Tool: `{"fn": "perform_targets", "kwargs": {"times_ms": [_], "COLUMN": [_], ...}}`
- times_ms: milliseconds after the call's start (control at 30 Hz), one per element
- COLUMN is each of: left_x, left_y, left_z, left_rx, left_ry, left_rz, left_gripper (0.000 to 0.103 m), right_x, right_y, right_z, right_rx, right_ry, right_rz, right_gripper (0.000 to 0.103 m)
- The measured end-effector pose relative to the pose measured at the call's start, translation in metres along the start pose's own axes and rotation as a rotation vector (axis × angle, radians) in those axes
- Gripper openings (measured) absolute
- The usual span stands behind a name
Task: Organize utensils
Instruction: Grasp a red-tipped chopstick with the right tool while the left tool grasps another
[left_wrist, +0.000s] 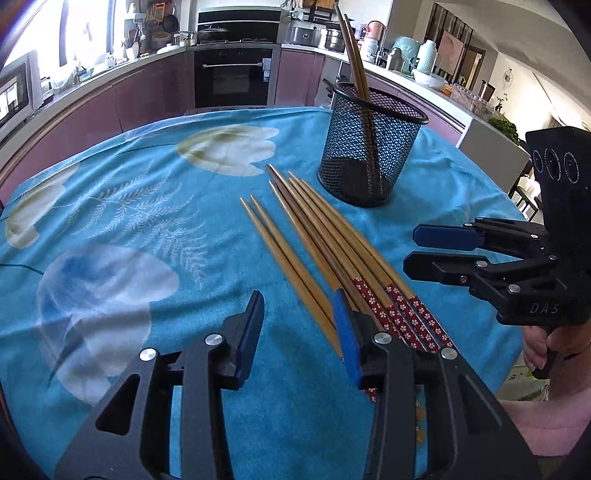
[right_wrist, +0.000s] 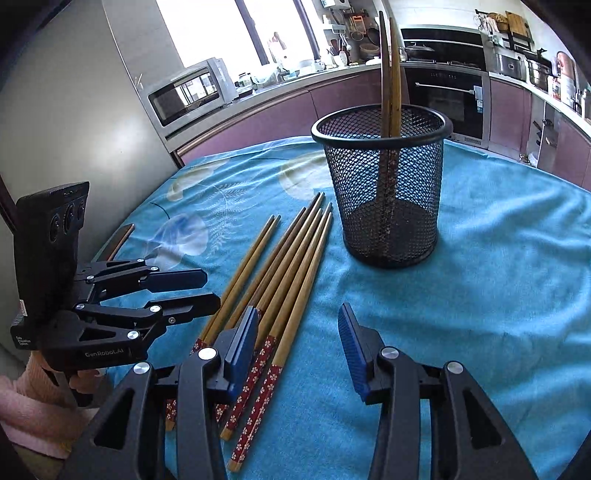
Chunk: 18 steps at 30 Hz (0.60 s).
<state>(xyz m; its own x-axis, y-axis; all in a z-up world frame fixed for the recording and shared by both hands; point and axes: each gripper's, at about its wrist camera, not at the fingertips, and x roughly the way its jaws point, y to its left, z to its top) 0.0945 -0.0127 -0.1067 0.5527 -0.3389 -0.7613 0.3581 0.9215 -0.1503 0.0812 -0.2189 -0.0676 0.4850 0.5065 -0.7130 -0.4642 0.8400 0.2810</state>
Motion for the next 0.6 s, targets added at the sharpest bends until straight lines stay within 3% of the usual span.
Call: {"fn": "perform_targets", "kwargs": {"times_ms": [600], "left_x": [0.0021], "left_y": [0.0017], "left_z": [0.0018], "left_rx": [0.017], "left_ry": [0.030], "left_rz": [0.001], "left_gripper": [0.031], "right_x": [0.0054], "right_y": [0.0003], "right_z": [-0.0061], "right_rx": [-0.007], "right_ry": [0.012], "right_rz": [-0.021], "right_gripper": [0.043]}}
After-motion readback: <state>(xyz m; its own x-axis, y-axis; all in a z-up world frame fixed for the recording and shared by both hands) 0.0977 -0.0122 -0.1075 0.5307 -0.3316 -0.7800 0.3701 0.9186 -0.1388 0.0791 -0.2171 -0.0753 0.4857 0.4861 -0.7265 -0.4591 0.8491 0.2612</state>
